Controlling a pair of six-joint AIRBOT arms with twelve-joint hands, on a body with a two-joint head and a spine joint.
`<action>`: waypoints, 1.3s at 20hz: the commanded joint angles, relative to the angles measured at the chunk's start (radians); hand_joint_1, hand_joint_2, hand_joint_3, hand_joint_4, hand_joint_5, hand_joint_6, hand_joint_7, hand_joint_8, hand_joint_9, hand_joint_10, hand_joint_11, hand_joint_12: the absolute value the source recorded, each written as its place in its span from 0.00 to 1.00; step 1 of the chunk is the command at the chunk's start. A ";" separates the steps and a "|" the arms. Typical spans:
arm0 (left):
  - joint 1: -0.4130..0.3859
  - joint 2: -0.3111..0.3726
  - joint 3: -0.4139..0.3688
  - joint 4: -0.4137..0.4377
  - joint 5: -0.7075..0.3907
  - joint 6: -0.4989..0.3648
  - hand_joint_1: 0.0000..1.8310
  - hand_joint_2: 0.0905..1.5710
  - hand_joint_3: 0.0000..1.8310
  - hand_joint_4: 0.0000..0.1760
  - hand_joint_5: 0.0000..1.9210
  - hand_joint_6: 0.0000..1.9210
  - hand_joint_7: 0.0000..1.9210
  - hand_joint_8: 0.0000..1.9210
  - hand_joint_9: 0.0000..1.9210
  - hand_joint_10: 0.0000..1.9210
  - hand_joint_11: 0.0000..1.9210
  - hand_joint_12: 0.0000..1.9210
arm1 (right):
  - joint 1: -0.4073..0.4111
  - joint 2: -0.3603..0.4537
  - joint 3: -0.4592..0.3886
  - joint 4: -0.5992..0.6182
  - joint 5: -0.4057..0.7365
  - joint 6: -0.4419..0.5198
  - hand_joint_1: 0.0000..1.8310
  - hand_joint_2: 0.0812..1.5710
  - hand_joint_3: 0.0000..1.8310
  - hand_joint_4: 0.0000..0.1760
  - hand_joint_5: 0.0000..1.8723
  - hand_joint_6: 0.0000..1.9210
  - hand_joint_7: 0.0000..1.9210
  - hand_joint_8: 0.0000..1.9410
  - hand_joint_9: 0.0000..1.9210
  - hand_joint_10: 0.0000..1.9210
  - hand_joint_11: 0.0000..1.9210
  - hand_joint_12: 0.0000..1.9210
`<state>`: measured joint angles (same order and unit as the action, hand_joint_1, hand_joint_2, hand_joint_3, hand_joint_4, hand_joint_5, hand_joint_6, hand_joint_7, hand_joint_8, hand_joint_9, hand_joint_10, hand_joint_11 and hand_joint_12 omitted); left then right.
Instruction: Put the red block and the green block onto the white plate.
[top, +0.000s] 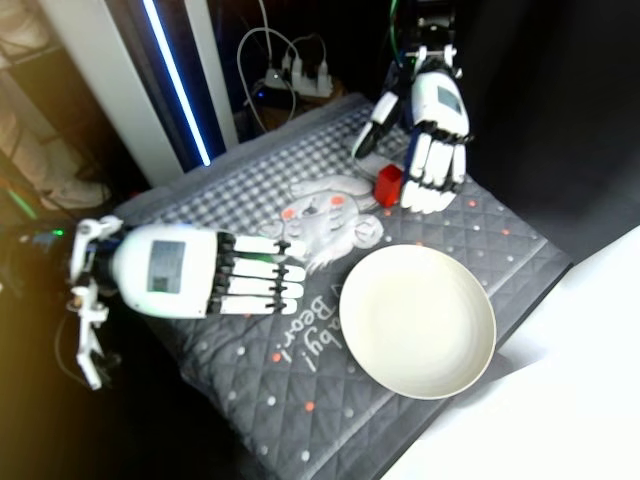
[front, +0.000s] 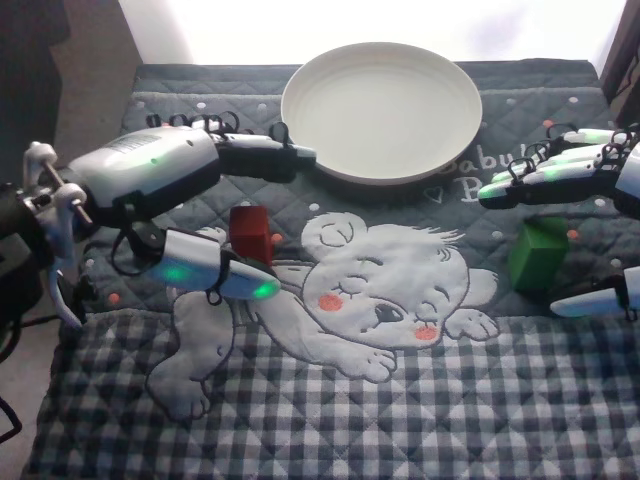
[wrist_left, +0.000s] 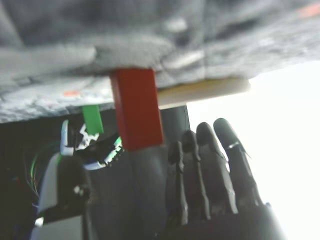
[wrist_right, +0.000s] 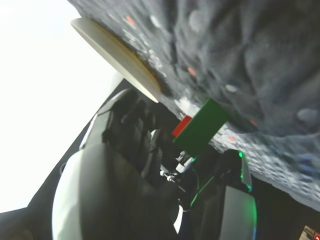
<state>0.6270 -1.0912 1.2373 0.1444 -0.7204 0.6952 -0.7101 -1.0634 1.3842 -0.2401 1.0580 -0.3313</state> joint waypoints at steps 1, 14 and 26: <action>-0.015 0.001 0.008 -0.008 -0.091 -0.003 0.48 0.57 0.00 0.00 0.23 0.00 0.32 0.00 0.29 0.01 0.09 0.42 | 0.008 0.007 0.007 0.041 0.104 0.005 0.60 0.55 0.00 0.17 0.32 0.00 0.33 0.00 0.32 0.01 0.19 0.38; -0.032 -0.007 0.019 0.021 -0.046 0.015 0.73 0.68 0.00 0.00 0.43 0.00 0.52 0.49 0.53 0.04 0.17 0.62 | 0.009 -0.014 0.012 0.046 0.095 0.005 0.75 0.63 0.00 0.00 0.53 0.00 0.62 0.33 0.63 0.07 0.34 0.62; -0.027 -0.008 0.019 -0.003 -0.059 0.022 0.68 0.71 0.00 0.00 0.45 0.51 0.53 0.58 0.52 0.36 0.36 0.74 | 0.011 -0.002 0.022 0.060 0.096 0.012 0.50 0.49 0.00 0.75 0.18 0.00 0.27 0.00 0.26 0.01 0.10 0.54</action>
<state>0.6048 -1.1015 1.2526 0.1551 -0.6624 0.7136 -0.7090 -1.0775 1.4006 -0.2176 1.0435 -0.3237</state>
